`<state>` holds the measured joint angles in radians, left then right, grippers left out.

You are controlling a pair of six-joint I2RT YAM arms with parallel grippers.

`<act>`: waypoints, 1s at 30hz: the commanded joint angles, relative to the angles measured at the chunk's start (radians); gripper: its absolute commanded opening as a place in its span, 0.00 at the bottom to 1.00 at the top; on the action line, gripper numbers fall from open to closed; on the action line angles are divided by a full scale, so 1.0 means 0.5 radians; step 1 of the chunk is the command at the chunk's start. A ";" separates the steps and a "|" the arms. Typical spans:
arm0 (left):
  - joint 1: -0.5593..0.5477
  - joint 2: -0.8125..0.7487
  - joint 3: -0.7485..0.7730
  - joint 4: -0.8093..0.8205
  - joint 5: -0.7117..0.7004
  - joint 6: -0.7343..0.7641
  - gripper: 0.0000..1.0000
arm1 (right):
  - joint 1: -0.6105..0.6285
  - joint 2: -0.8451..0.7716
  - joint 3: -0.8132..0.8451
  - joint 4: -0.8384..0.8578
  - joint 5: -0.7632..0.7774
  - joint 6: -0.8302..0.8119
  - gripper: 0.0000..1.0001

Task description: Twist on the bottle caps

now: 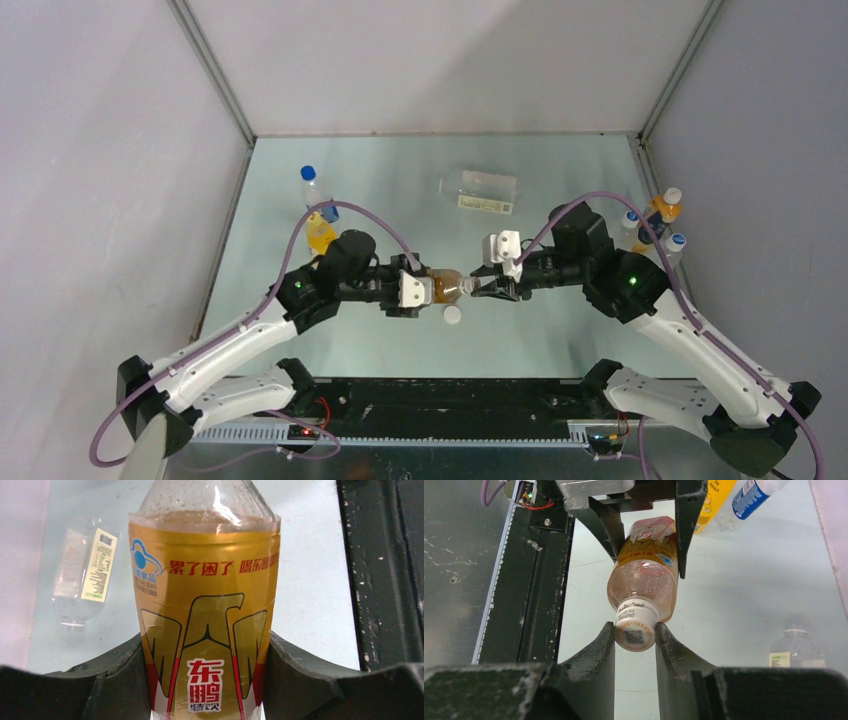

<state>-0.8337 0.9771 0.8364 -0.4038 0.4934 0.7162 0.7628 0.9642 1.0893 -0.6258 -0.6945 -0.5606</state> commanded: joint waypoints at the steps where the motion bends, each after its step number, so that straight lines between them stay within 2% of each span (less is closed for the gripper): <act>1: -0.067 -0.158 -0.010 0.773 -0.004 -0.128 0.00 | 0.023 0.101 0.021 -0.016 0.052 0.204 0.00; 4: -0.076 -0.164 -0.058 0.940 -0.025 -0.250 0.00 | 0.024 0.128 0.019 -0.003 0.039 0.273 0.00; 14: -0.126 -0.083 -0.042 1.063 -0.251 -0.554 0.00 | 0.052 0.165 0.019 0.042 0.100 0.507 0.00; 21: -0.200 -0.104 -0.117 1.118 -0.342 -0.367 0.00 | 0.049 0.203 0.019 0.109 0.178 0.897 0.00; 26: -0.274 -0.113 -0.164 1.182 -0.466 -0.177 0.00 | 0.045 0.244 0.020 0.179 0.280 1.398 0.00; 30: -0.338 -0.104 -0.219 1.381 -0.588 -0.157 0.00 | 0.041 0.273 0.021 0.212 0.473 1.796 0.00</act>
<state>-0.9264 0.9463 0.6880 -0.1497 0.1925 0.5949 0.7544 1.0409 1.1103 -0.5705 -0.4503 0.0448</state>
